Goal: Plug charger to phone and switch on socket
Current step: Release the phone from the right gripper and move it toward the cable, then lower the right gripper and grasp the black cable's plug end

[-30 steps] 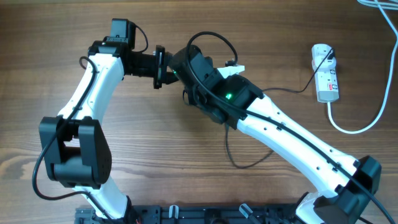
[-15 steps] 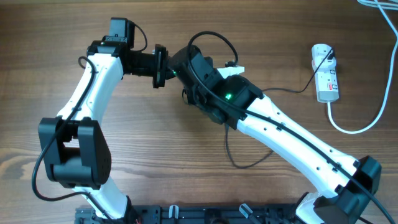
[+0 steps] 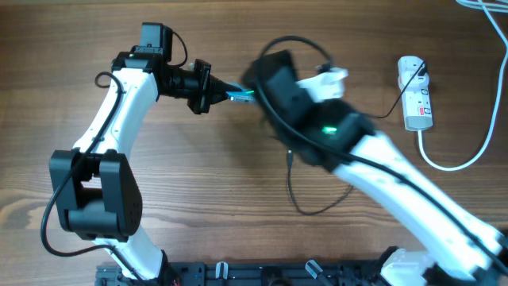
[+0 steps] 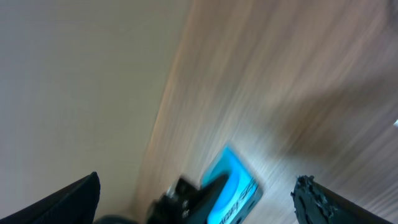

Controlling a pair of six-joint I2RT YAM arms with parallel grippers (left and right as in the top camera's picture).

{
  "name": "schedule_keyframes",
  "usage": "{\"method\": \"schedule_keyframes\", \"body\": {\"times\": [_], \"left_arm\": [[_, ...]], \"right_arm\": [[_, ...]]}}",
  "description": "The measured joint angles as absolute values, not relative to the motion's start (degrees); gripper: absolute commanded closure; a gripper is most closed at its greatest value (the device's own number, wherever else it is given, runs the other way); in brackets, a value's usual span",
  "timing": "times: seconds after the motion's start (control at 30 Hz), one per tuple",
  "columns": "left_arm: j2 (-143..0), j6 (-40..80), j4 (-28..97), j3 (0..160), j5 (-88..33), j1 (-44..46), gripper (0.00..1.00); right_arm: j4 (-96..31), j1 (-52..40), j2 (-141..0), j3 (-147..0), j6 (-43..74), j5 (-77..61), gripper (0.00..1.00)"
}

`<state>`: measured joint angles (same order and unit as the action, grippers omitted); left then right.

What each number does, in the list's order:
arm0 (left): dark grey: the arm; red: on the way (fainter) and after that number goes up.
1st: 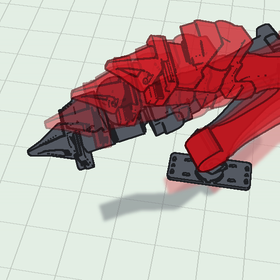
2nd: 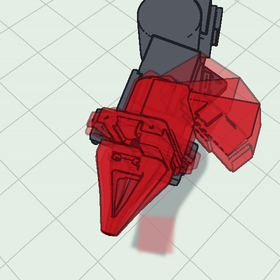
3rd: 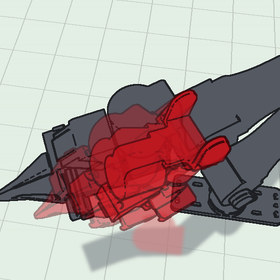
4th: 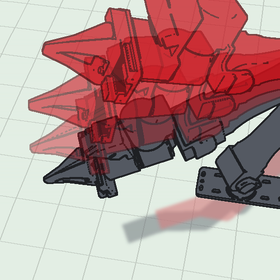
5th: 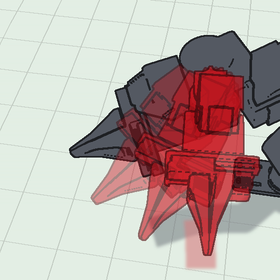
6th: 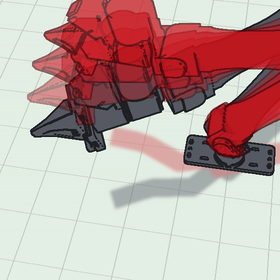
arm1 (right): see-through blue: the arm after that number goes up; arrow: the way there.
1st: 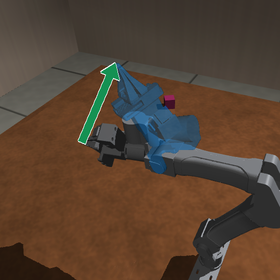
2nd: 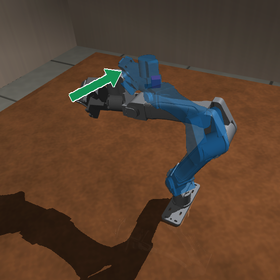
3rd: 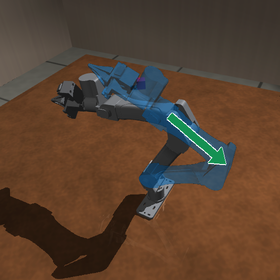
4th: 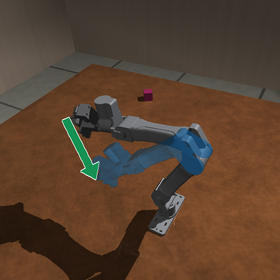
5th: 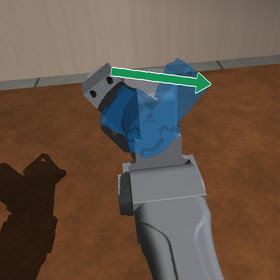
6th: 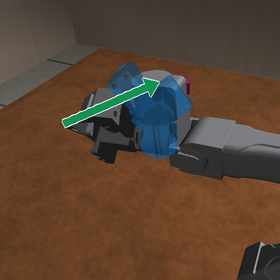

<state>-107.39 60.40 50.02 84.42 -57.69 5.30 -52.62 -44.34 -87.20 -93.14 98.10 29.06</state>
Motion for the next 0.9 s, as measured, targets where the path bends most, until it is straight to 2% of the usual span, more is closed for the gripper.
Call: {"method": "schedule_keyframes", "body": {"times": [0.2,0.37,0.43,0.47,0.57,0.83,0.9], "left_arm": [[-107.4,53.7,50.0,84.4,-50.7,5.3,0.96],[-107.4,50.5,50.2,84.4,-44.2,5.3,0.96],[-107.4,50.0,50.4,84.4,-41.7,5.3,0.96],[-107.4,49.6,50.5,84.4,-40.7,5.3,0.96],[-107.4,48.2,50.6,84.4,-37.6,5.3,0.96],[-107.4,45.3,53.4,84.4,-28.0,5.3,0.96],[-107.4,45.0,54.1,84.4,-25.8,5.3,0.96]], "right_arm": [[-60.0,-34.5,-81.5,-93.2,69.4,28.0,0.00],[-69.6,-28.9,-83.5,-93.2,50.7,19.5,0.01],[-71.9,-28.1,-85.2,-93.2,45.7,15.4,0.12],[-73.2,-27.9,-86.5,-93.2,43.2,12.8,0.15],[-74.5,-28.0,-90.1,-93.0,38.4,7.0,0.19],[-71.0,-28.3,-96.6,-85.0,33.0,-0.1,0.20],[-67.5,-28.3,-97.3,-81.9,30.9,-2.9,0.27]]}}
